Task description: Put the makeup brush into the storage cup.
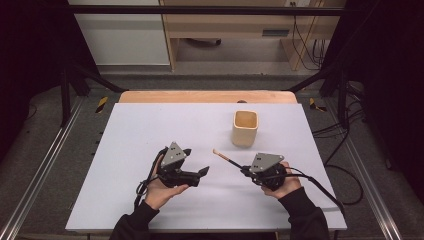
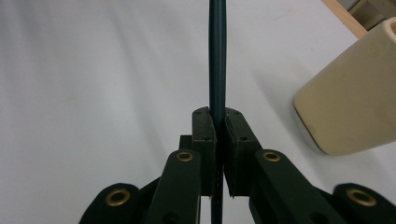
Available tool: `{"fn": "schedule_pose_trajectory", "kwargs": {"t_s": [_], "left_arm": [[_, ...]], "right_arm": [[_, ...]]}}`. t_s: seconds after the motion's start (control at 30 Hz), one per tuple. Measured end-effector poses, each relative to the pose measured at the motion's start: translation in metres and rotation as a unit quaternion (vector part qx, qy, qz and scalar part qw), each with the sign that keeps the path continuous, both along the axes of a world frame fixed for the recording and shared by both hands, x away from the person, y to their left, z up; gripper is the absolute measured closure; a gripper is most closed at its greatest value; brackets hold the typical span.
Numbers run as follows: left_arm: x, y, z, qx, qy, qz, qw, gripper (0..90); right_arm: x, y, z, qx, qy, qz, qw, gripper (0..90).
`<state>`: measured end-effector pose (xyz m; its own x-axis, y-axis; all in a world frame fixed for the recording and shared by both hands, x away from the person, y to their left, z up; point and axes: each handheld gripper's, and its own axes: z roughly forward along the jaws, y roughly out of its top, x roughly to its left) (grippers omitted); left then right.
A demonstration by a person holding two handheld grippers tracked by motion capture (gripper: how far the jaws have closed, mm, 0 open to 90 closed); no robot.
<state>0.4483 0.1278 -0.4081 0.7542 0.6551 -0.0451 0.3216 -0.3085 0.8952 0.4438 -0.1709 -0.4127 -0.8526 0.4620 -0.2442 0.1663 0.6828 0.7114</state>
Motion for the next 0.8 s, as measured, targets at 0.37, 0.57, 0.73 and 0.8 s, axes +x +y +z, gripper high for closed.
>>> {"fn": "schedule_pose_trajectory", "kwargs": {"t_s": [0.37,0.57,0.73,0.8], "left_arm": [[-0.004,-0.005,-0.004,-0.046,-0.01,0.017,0.9987,14.7],[-0.006,-0.011,-0.003,-0.074,-0.013,0.028,0.9968,15.4],[-0.007,-0.015,-0.003,-0.093,-0.014,0.034,0.995,15.9],[-0.007,-0.017,-0.004,-0.099,-0.014,0.036,0.9944,16.2]], "right_arm": [[-0.003,0.0,0.0,0.046,-0.003,-0.024,0.9986,84.6],[-0.003,0.002,-0.002,0.063,-0.007,-0.035,0.9974,84.6],[-0.004,0.004,-0.002,0.077,-0.008,-0.044,0.996,84.6],[-0.004,0.004,-0.002,0.083,-0.012,-0.045,0.9955,84.6]]}}
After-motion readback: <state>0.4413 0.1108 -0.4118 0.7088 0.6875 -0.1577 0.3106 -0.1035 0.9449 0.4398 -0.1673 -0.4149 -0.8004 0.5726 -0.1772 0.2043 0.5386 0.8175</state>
